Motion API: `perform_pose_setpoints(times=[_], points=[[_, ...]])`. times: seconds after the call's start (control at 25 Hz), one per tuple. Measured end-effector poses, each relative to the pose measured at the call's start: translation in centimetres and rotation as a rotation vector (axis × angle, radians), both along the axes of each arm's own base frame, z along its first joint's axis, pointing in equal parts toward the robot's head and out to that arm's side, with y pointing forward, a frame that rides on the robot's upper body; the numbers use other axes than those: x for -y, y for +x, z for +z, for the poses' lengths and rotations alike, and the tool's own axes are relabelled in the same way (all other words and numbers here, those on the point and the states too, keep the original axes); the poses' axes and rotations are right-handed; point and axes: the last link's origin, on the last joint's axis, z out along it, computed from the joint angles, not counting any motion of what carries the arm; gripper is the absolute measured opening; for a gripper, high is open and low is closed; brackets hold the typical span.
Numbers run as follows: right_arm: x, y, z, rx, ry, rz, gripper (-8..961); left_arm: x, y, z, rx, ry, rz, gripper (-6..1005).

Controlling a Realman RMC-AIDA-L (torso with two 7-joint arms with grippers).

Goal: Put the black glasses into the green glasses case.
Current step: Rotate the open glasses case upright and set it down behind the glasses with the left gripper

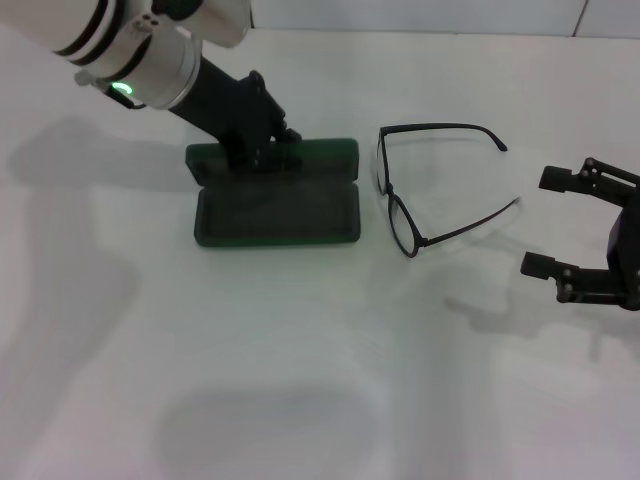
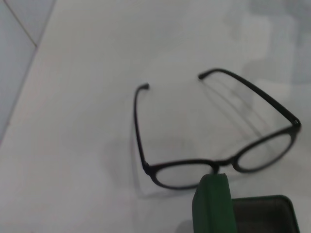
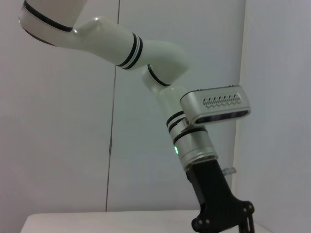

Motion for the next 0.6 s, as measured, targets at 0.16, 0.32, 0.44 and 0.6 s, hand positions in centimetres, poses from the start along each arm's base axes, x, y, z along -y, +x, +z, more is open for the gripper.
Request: perform_pose_setpoints(times=[0.16,0.32,0.44,0.6], points=[[0.0,0.0,0.0,0.000,-0.001,0.001,869,-0.2,0.4,0.1,0.023,0.012,0.000,201],[0.0,0.0,0.0,0.001,-0.002,0.002,868,-0.3,0.8,-0.1,0.042,0.022,0.005,202],[0.0,0.0,0.0,0.000,-0.001,0.002,868,-0.4,1.2,-0.3,0.051,0.025,0.012,260],[0.0,0.0,0.0,0.001,-0.001,0.001,868,-0.6,1.4,-0.2,0.051,0.029,0.009,333]])
